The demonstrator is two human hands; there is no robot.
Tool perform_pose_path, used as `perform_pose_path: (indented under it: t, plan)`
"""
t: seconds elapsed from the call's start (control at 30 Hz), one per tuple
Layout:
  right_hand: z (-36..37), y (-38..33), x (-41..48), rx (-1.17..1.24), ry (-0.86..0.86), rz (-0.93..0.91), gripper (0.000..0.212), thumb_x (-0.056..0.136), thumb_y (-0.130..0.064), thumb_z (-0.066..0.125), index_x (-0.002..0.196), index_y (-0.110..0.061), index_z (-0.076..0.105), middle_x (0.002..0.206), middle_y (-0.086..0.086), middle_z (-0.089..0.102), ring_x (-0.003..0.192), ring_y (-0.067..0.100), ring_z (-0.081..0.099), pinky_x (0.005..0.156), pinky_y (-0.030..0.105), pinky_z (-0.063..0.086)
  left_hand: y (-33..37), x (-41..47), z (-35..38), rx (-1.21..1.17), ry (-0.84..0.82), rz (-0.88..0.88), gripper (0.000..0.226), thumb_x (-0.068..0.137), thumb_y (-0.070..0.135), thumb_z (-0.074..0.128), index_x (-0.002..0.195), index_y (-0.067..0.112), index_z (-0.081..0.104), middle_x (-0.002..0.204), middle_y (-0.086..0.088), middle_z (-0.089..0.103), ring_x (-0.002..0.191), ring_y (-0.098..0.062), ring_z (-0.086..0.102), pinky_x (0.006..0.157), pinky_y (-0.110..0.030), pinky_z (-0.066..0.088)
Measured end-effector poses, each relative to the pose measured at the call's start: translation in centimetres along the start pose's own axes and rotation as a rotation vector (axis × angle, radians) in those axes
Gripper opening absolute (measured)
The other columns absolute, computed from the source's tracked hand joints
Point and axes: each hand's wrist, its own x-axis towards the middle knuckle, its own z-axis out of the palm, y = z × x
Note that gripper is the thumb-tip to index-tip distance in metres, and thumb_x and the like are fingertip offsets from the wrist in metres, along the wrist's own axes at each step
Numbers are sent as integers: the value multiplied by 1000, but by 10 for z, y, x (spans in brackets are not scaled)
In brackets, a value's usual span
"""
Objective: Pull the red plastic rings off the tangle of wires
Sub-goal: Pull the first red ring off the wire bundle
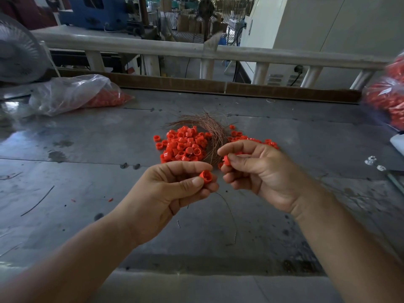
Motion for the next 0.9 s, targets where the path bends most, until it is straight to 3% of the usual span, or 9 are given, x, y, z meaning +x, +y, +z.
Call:
perform_pose_path:
  t: [0.23,0.5,0.6,0.77,0.9]
  plan:
    - [4,3,1,112,-68,18,13,68,-11,57,71,-13,70,61,6,65,51,11,63,44,18,49,0,1,-1,1,-2,18,22,64,-2,58,74,8,74,73,-13,71,68,-17,70,58,-18,54]
    - [5,3,0,53,-85,-42,19,66,-11,61,85,-7,64,67,6,67,57,11,64,50,18,52,2,1,-1,23,-4,31,21,63,0,59,73,9,75,73,-13,71,68,-16,70,59,-18,54]
    - [5,5,0,-61,-46,-145,22,66,-14,62,88,-10,62,73,5,70,65,12,67,57,19,52,2,1,-1,37,19,61,21,62,1,59,73,9,75,73,-12,71,68,-16,70,60,-17,54]
    - [11,12,0,-348,29,-330,19,62,-21,68,78,-29,71,74,-4,68,71,9,66,64,18,52,2,0,1,68,75,114,22,60,1,59,72,10,75,72,-11,71,68,-17,70,60,-18,54]
    - [16,14,-1,-460,55,-397,19,60,-24,69,79,-26,66,76,-6,70,73,8,67,66,17,52,2,0,2,108,106,145,22,58,2,61,73,9,75,70,-10,71,65,-16,69,59,-17,53]
